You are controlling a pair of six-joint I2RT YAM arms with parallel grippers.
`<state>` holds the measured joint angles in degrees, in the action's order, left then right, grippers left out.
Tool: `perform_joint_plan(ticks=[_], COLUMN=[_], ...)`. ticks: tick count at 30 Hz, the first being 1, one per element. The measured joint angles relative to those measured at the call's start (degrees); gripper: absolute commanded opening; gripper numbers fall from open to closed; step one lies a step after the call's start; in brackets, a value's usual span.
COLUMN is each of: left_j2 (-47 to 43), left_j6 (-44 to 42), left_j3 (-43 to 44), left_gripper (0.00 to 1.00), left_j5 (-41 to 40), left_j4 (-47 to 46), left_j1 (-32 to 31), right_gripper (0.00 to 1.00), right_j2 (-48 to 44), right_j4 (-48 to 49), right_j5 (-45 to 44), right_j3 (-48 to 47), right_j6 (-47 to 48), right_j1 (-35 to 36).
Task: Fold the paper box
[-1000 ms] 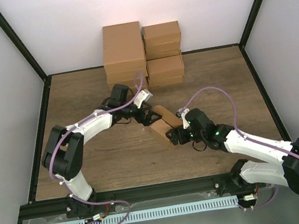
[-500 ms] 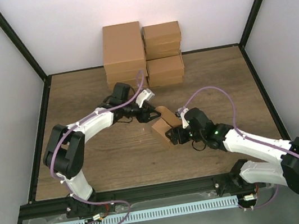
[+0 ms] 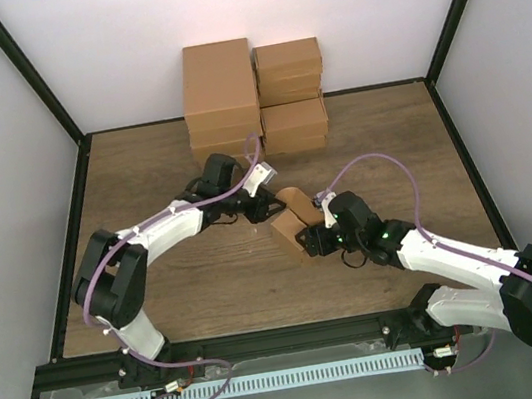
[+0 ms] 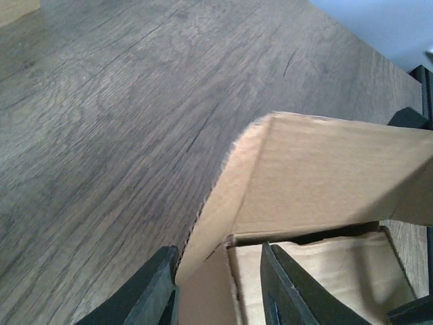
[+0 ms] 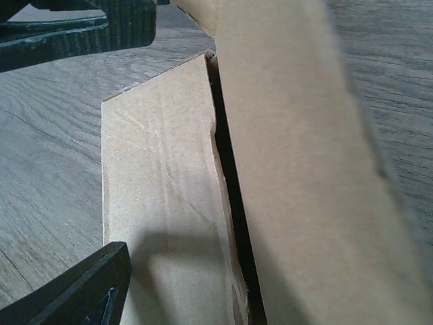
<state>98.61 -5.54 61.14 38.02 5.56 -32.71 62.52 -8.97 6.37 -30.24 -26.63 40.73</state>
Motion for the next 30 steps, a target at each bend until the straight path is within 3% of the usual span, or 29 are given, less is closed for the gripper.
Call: perform_joint_plan(ticks=[8, 10, 18, 26, 30], left_j2=[-1.11, -1.09, -0.07, 5.18, 7.19], left_j6=[0.28, 0.72, -0.85, -6.05, -7.19], left_j3=[0.09, 0.26, 4.35, 11.56, 12.46], left_gripper=[0.88, 0.93, 0.93, 0.84, 0.74], left_j5=[-1.97, -3.15, -5.07, 2.54, 4.5], left_j4=[-0.44, -0.28, 0.35, 5.84, 8.17], left_j1=[-1.75, -1.73, -1.68, -1.68, -1.68], right_gripper=[0.74, 0.74, 0.74, 0.74, 0.74], right_j2=[0.0, 0.0, 0.04, 0.33, 0.52], right_j4=[0.0, 0.0, 0.0, -0.02, -0.07], right_j5=[0.0, 0.02, 0.04, 0.52, 0.7], right_j3=[-0.02, -0.02, -0.04, -0.26, -0.48], right_j6=[0.0, 0.0, 0.02, 0.02, 0.04], right_j1=[-0.15, -0.15, -0.15, -0.15, -0.15])
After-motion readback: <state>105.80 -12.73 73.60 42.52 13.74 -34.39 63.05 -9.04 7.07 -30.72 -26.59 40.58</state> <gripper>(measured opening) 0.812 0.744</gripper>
